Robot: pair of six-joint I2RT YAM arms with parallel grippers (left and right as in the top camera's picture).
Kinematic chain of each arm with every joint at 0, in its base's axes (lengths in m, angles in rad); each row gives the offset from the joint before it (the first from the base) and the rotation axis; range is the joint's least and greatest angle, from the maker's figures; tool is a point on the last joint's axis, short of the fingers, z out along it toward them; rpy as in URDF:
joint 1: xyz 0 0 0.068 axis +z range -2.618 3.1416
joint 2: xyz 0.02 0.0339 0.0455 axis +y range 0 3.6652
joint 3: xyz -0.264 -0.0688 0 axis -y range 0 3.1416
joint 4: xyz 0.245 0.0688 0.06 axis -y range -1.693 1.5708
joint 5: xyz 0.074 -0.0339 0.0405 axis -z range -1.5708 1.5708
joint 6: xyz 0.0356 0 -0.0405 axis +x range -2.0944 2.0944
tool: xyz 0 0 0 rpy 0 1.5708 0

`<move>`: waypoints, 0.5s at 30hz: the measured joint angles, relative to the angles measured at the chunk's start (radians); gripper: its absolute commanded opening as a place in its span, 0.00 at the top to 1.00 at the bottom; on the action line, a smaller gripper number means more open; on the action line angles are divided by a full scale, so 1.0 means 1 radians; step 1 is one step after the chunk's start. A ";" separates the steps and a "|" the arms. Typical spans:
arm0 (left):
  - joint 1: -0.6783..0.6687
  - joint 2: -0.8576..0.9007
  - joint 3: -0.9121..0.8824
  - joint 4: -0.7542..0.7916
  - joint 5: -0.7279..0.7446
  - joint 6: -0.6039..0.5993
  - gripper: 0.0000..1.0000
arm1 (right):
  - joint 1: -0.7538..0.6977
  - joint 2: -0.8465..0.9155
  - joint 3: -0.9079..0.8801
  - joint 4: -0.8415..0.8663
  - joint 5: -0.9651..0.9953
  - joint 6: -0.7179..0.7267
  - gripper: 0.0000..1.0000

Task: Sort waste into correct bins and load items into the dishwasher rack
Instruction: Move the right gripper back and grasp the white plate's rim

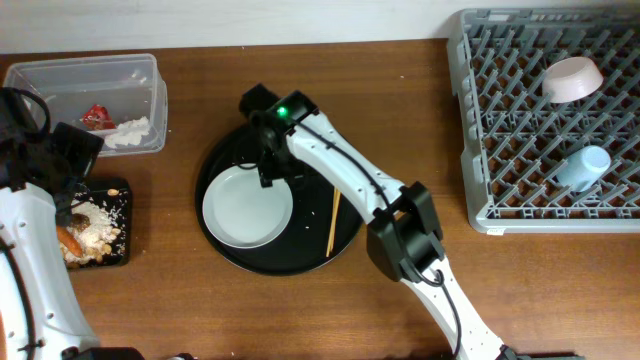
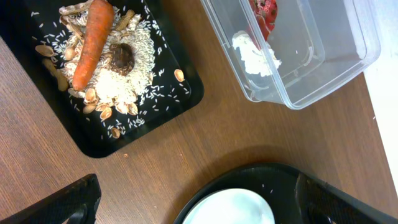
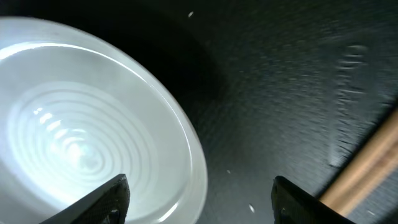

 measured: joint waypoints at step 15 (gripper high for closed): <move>0.000 0.000 0.000 0.000 0.000 0.000 0.01 | 0.029 0.046 -0.007 0.006 -0.008 0.009 0.44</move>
